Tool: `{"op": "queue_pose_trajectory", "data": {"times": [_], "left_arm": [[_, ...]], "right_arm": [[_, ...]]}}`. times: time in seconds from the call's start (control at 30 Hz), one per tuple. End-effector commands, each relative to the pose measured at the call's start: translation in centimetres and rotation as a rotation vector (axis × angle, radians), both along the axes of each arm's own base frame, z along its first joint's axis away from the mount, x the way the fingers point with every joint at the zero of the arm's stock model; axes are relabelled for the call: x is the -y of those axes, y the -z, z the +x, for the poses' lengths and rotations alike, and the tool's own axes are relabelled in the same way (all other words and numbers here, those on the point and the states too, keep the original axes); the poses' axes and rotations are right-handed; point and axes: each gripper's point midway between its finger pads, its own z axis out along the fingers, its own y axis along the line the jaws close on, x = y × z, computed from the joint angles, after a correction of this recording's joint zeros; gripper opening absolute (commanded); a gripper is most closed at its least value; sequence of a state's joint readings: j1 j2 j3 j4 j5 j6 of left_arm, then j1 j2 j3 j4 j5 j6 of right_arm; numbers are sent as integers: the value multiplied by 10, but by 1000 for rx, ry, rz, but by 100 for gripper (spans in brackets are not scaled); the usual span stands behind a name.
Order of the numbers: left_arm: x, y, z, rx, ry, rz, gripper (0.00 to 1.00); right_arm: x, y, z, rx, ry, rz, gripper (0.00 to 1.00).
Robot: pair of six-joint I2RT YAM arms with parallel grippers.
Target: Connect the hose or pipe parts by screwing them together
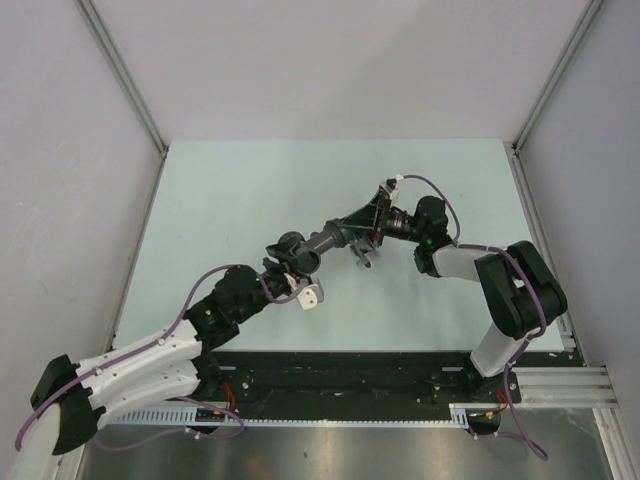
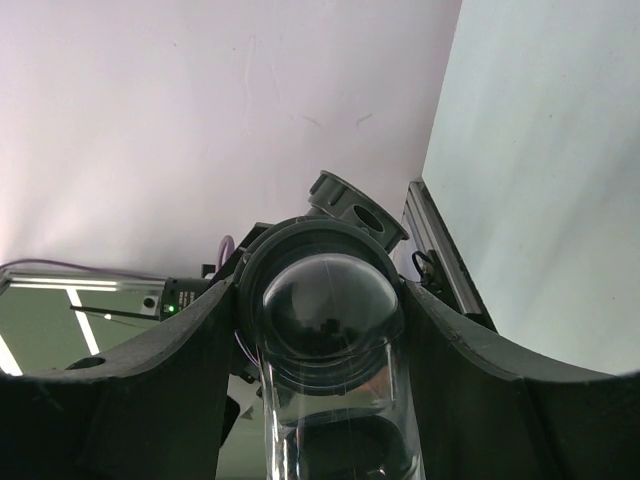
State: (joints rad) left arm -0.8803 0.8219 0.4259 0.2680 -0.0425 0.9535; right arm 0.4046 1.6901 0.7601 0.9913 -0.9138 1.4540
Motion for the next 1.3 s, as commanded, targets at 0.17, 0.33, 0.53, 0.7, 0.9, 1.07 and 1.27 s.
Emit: {"op": "queue_pose_trajectory", "data": {"times": [0.17,0.33,0.53,0.7,0.9,1.07,1.27], "left_arm": [[-5,-29,-1,-69,-23,-248,0],[-8,-37,-2,-83,-30,-305,0],[-9,-40,-6,-112,-13,-356,0],[-11,-48,-6,-133,-11,-414,0],[-17,-61,-13,-186,2,-533,0],[-21,-70,-19,-250,12,-642,0],[-28,-86,-24,-361,8,-815,0]], "right_arm": [[-7,-37,-29,237,-86,11,69],[-3,-43,-28,254,-73,11,77],[-1,-46,-29,284,-64,2,92],[3,-47,-26,299,-46,-3,100],[13,-48,-19,339,-6,-36,99],[21,-61,-22,417,-3,-33,100],[36,-75,-26,634,42,-113,100]]}}
